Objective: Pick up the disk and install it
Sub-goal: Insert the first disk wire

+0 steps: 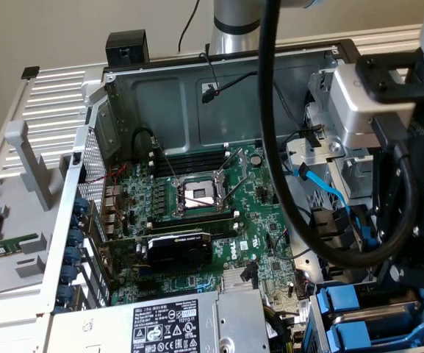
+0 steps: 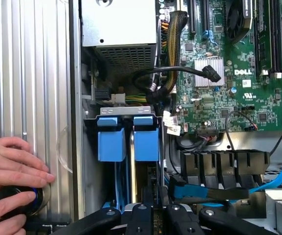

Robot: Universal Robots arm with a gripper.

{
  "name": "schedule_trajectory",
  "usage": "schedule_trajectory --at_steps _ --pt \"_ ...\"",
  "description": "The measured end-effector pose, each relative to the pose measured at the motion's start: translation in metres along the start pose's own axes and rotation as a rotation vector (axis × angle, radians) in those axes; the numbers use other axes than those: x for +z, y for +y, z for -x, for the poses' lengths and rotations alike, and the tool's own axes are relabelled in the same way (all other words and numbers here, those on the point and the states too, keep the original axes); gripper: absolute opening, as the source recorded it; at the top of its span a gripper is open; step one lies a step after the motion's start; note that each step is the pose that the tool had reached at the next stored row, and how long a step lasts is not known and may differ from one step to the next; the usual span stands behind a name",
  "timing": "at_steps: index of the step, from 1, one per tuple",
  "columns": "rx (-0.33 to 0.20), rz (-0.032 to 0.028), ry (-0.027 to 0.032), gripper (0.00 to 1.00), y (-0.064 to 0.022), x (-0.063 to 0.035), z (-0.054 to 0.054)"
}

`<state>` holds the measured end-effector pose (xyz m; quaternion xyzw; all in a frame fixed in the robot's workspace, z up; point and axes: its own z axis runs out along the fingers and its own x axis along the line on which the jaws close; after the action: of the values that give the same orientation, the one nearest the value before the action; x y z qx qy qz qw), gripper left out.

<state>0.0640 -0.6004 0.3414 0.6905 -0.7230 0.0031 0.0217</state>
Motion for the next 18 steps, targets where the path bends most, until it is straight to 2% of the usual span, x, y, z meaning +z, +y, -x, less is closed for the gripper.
schedule_trajectory --at_steps 9,18 --pt "0.004 -0.0015 0.0019 0.17 0.001 0.0003 0.0007" --pt "0.006 -0.0079 0.0016 0.17 0.0025 0.0012 0.0007"
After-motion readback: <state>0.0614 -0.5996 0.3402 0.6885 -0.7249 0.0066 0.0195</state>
